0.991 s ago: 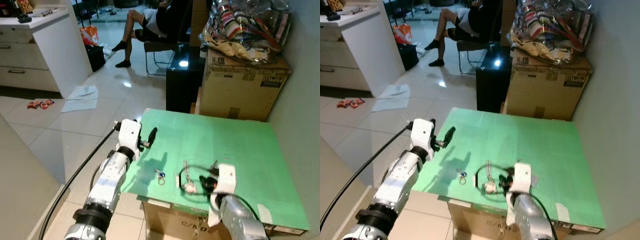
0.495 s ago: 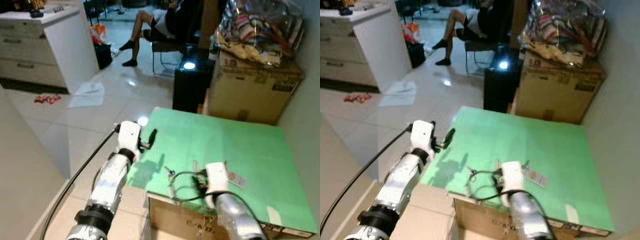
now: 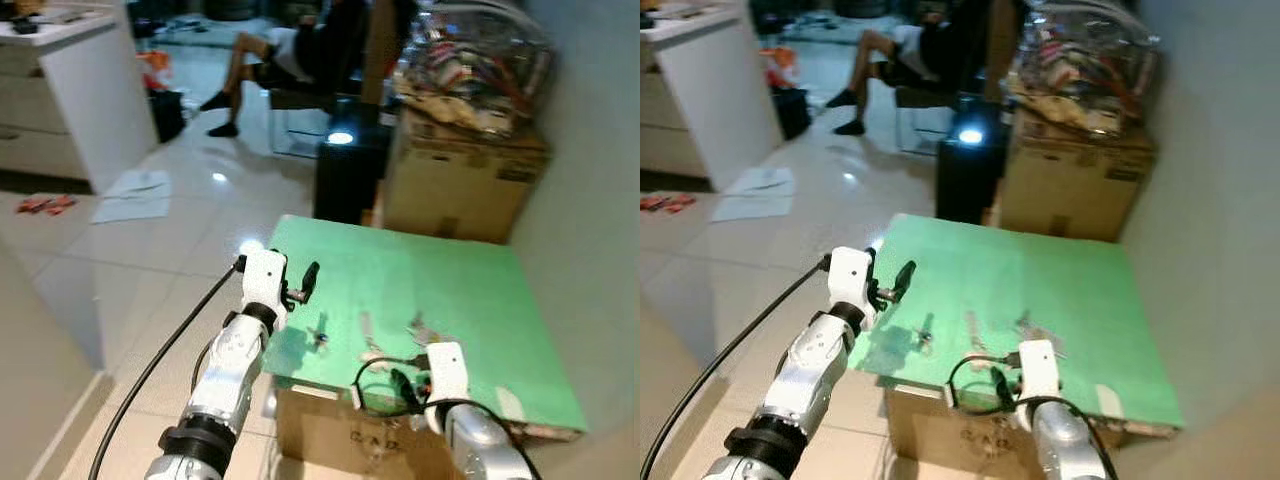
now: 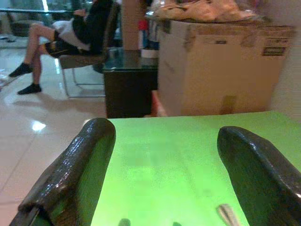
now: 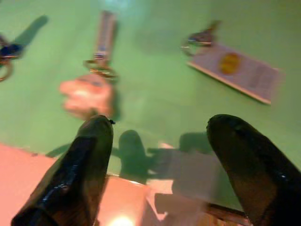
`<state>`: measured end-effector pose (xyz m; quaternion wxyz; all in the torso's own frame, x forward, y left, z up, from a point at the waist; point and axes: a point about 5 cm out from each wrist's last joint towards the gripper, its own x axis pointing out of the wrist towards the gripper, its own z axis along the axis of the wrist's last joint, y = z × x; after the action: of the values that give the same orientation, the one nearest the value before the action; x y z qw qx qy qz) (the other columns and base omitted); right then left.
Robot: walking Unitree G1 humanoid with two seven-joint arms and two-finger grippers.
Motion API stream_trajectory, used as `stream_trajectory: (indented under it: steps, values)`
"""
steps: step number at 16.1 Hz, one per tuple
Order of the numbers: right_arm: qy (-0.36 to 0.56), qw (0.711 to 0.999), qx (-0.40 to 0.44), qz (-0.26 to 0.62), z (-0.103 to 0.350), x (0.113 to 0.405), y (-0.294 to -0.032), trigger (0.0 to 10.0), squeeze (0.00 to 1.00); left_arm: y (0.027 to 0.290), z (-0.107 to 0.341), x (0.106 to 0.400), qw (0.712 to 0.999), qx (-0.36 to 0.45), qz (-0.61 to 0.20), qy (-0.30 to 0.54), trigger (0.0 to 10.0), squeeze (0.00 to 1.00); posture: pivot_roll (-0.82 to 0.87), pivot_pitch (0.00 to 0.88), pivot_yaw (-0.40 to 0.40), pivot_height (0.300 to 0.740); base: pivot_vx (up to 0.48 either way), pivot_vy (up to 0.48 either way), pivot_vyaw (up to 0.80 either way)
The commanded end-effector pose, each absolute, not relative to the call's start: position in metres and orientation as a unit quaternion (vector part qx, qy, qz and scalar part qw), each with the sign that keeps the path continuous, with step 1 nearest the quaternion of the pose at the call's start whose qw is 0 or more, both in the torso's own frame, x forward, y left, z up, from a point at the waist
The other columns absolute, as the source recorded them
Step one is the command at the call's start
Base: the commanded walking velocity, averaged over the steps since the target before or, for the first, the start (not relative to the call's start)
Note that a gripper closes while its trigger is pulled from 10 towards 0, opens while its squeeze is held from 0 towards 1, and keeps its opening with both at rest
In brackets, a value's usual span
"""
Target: Hang keys on a hook
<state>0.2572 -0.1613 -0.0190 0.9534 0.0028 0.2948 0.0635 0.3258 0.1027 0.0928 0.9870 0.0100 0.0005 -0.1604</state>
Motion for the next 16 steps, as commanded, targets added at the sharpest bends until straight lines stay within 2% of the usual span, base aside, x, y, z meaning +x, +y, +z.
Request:
stream_trajectory:
  steps: [1,3,7,12,13,14,16]
  values:
    - [0.288,0.956,0.002,0.062,-0.017,0.26,-0.162,10.0,1.0,0.103,0.095,0.329,0.988,0.007,-0.154,-0.002,10.0,0.0,-0.22,0.033,-0.003,0.74,0.0,0.0,0.0]
    - [0.265,0.96,-0.016,0.083,-0.013,0.267,-0.159,10.0,1.0,0.101,0.097,0.329,0.988,0.011,-0.157,-0.007,10.0,0.0,-0.21,0.035,0.004,0.74,0.0,0.0,0.0]
    - [0.225,0.969,0.006,0.098,-0.005,0.275,-0.153,10.0,1.0,0.101,0.095,0.325,0.987,0.015,-0.159,-0.008,10.0,0.0,-0.19,0.049,0.01,0.74,0.0,0.0,0.0]
    - [0.188,0.975,-0.003,0.118,0.007,0.291,-0.137,10.0,1.0,0.11,0.092,0.313,0.985,0.043,-0.168,-0.006,10.0,0.0,-0.14,0.092,0.034,0.74,0.0,0.0,0.0]
    - [0.181,0.977,-0.02,0.115,0.009,0.293,-0.137,10.0,0.91,0.114,0.091,0.31,0.985,0.046,-0.167,-0.004,10.0,0.0,-0.12,0.102,0.043,0.74,0.0,0.0,0.0]
    - [0.17,0.979,-0.037,0.107,0.012,0.296,-0.138,10.0,0.0,0.118,0.091,0.307,0.985,0.051,-0.167,-0.002,10.0,0.0,-0.11,0.111,0.05,0.74,0.0,0.0,0.0]
    - [0.161,0.982,-0.038,0.094,0.015,0.299,-0.138,10.0,0.0,0.126,0.09,0.301,0.984,0.061,-0.168,0.002,10.0,0.0,-0.09,0.126,0.063,0.74,0.0,0.0,0.0]
